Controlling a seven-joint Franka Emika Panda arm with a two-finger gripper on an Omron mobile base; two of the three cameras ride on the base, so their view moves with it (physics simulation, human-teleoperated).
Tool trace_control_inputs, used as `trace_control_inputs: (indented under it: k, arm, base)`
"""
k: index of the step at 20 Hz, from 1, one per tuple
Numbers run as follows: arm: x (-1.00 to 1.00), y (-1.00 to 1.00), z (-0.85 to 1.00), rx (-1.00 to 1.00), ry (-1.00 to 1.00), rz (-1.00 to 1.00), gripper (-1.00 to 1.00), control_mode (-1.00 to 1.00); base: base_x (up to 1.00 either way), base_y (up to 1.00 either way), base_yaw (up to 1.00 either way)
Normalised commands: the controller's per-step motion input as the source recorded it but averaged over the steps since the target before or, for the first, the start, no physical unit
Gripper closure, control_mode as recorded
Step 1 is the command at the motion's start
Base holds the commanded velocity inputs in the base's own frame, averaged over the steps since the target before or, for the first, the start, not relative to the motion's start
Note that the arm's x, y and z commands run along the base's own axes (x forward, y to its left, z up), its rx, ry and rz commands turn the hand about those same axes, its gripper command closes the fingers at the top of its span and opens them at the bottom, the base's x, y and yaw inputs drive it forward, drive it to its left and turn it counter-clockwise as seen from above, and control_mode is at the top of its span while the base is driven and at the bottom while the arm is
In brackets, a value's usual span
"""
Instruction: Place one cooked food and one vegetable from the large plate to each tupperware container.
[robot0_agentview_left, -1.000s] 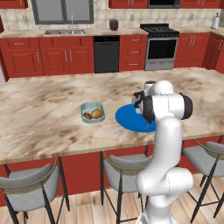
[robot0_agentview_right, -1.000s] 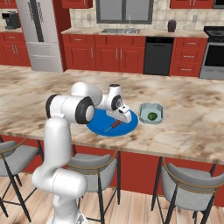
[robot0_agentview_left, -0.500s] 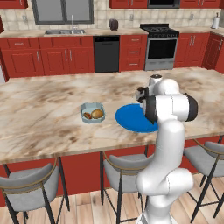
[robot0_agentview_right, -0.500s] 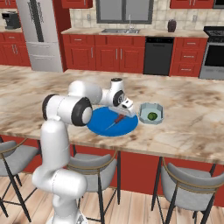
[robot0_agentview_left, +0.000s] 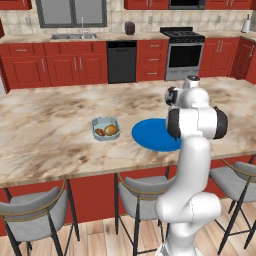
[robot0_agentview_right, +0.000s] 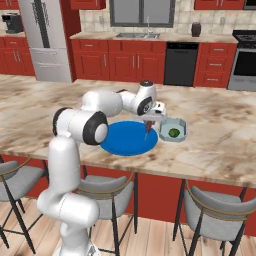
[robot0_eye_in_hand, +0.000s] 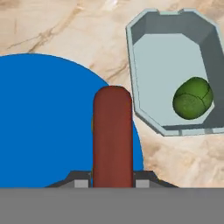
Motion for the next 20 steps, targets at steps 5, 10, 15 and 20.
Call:
trace_control_inputs:
  k: [5,10,15,20]
  arm:
    - [0.56,-0.45,0.00,0.00,-0.26,0.24,1.00,-1.00]
    - [0.61,-0.37,0.16,-0.01,0.14,0.11,1.00,-1.00]
    - [0.33,-0.08,0.00,0.01,0.00,0.00,1.00,-1.00]
    - [0.33,-0.09,0.00,0.02,0.05,0.00,1.00,-1.00]
  base:
    - [0.00,0.00,0.00]
    - [0.00,0.00,0.00]
    - [0.00,0.00,0.00]
    - [0.00,0.00,0.00]
